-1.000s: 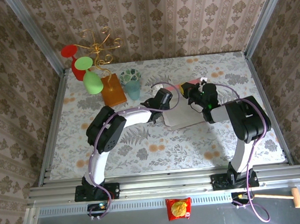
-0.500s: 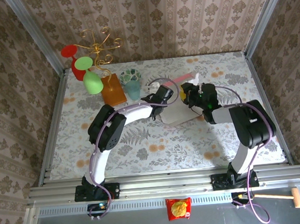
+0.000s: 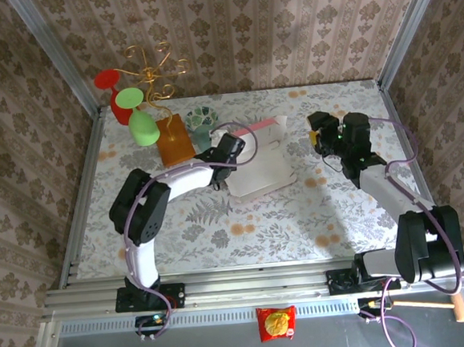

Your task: Fold the paper box

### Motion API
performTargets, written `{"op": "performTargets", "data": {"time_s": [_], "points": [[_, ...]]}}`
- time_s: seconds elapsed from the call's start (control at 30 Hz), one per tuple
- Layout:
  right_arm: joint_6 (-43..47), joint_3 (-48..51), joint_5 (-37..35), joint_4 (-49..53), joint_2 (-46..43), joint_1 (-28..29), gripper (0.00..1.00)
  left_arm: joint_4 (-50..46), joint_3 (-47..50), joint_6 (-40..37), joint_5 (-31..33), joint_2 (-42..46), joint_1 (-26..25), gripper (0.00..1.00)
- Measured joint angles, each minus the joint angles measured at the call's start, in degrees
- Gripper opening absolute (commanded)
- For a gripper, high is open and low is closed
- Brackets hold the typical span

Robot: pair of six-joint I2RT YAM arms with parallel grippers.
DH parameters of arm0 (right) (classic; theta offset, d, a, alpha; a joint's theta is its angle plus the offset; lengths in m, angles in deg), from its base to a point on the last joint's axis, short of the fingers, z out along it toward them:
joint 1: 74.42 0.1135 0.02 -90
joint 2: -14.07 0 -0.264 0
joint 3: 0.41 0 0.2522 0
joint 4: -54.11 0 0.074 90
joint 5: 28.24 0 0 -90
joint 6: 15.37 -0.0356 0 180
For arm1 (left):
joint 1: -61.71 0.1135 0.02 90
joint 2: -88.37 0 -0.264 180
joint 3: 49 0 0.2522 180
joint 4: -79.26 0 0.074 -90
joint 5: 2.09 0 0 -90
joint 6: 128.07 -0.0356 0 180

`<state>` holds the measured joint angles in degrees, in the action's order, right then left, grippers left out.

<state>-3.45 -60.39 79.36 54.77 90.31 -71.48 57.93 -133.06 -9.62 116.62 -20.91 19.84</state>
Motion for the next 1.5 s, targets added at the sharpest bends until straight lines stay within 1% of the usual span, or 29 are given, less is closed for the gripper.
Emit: {"op": "performTargets", "data": {"time_s": [0.13, 0.27, 0.4, 0.57, 0.93, 1.3, 1.5], "points": [[2.8, -6.2, 1.1, 5.0, 6.3, 0.7, 0.51, -1.4, 2.4, -3.2, -4.0, 3.5, 0.9, 0.00], [5.7, -12.4, 1.2, 9.8, 11.6, 2.8, 0.51, -4.3, 2.4, -4.9, -8.2, 5.0, 1.1, 0.00], [8.1, -16.9, 1.2, 12.8, 14.4, 5.2, 0.50, -6.1, 2.4, -4.9, -10.8, 5.4, 1.1, 0.00], [10.0, -17.8, 1.0, 15.6, 16.0, 7.1, 0.50, -7.2, 2.4, -4.9, -12.9, 5.6, 1.1, 0.00], [12.8, -18.3, 1.0, 18.8, 18.6, 7.6, 0.51, -8.3, 2.1, -4.9, -14.9, 5.6, 1.1, 0.00], [10.2, -18.3, 2.8, 16.6, 19.6, 8.5, 0.40, -12.3, -1.0, -5.0, -15.3, 5.2, 1.0, 0.00], [8.4, -18.1, 3.4, 16.1, 19.6, 8.6, 0.26, -13.6, -2.2, -4.9, -15.3, 4.7, 1.0, 0.00]]}}
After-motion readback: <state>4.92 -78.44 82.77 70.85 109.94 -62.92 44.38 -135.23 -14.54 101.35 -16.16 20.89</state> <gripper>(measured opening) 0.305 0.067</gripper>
